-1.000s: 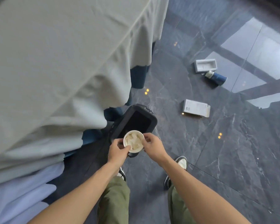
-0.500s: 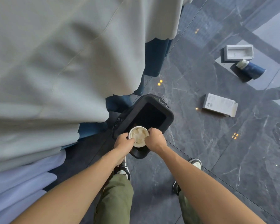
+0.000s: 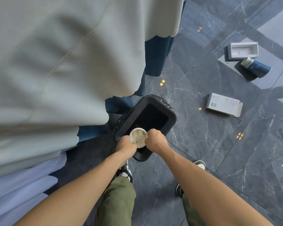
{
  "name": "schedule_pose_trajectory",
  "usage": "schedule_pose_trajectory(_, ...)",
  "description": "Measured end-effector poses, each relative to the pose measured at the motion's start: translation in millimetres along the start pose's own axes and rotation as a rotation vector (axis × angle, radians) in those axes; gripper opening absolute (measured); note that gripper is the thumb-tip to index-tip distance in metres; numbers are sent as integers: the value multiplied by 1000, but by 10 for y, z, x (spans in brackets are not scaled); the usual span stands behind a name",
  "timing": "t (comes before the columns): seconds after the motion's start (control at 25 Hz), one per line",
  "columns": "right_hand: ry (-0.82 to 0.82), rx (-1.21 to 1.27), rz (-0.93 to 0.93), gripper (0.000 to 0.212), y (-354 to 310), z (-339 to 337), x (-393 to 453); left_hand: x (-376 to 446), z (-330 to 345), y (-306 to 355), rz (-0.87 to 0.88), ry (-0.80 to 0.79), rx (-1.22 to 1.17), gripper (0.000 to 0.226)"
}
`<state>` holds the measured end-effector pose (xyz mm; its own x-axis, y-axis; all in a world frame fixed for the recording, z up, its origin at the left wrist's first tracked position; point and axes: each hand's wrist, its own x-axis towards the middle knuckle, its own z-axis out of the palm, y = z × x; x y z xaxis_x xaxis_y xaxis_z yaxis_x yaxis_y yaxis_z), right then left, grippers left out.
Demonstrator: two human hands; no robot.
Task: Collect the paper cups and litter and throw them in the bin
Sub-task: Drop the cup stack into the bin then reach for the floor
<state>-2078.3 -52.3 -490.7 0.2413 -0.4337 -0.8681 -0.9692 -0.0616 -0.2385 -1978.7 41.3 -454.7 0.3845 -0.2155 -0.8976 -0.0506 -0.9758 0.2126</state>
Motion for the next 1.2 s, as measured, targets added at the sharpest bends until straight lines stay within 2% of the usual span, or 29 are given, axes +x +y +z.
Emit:
schedule_pose_trajectory(0.12, -45, 47, -43, 35, 29, -30, -128, -158, -41, 16, 5, -39, -20, 44)
schedule_pose_trajectory(0.2, -43, 81, -71, 33, 94, -208, -368, -416, -119, 139, 19, -57, -22, 55)
schedule_pose_trajectory(0.48, -8, 19, -159, 40, 825, -1453, -1529, -1660, -189, 1183, 262, 15, 216, 55)
schedule_pose_trajectory(0.64, 24, -66, -165, 47, 1530, -2397, -2264, -2552, 126, 2002, 379, 46, 319, 61)
schedule_pose_trajectory(0.8, 156, -108, -148, 52, 2081, -3299, -2820, -3285, 598, 2764, 488, 59, 427, 68)
schedule_pose_trajectory(1.0, 268, -102, -139, 50, 2523, -4220, -3106, -3786, 1049, 3553, 648, 74, 575, 73)
schedule_pose_trajectory(1.2, 313, -121, -102, 52, 2736, -4940, -3083, -3877, 1190, 4295, 733, 83, 654, 83)
